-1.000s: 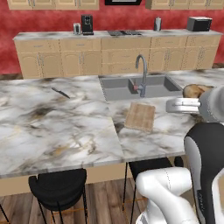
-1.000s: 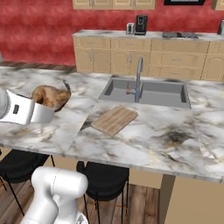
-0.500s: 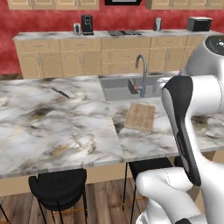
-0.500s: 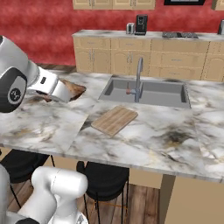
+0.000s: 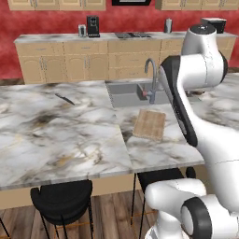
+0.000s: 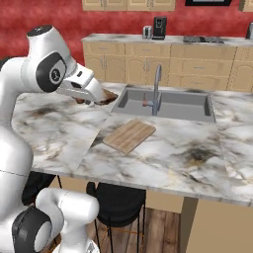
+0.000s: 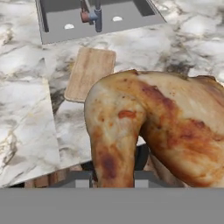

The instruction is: Retrieve the chicken drumstick from the fridge and place it on the cutting board.

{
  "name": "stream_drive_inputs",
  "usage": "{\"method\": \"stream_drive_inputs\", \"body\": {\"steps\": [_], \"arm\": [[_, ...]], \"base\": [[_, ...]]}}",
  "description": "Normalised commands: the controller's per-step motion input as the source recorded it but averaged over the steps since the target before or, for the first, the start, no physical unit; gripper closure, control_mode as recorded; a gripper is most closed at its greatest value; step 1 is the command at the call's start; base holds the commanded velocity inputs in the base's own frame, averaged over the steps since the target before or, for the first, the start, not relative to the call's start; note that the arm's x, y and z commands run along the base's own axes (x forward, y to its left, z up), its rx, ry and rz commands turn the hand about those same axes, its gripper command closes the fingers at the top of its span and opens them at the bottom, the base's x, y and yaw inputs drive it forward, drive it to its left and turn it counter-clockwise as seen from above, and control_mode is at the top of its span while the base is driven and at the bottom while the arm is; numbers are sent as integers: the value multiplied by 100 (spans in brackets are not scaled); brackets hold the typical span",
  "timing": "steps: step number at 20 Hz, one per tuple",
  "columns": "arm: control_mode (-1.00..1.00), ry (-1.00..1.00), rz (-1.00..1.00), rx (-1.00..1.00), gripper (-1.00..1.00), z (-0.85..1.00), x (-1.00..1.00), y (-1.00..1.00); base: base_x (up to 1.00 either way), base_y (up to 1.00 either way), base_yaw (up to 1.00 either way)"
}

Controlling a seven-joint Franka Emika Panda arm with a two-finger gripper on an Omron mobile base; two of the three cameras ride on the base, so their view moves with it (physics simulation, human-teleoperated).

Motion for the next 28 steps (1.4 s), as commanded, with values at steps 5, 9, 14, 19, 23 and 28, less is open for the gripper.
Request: {"method": "stream_drive_inputs", "body": {"steps": [5,9,14,19,23,28], "arm": [[-100,2,-9,0,100,-58,87,-5],[-100,6,-7,0,100,-51,85,0],[-100,5,0,15,100,-22,71,-7],[-100,12,0,14,100,-38,65,-22],[-100,15,0,0,100,-44,47,-7],[-100,1,0,0,100,-42,64,0]], "base": [[0,0,0],[0,0,0],[0,0,0],[0,0,0],[0,0,0],[0,0,0]]}}
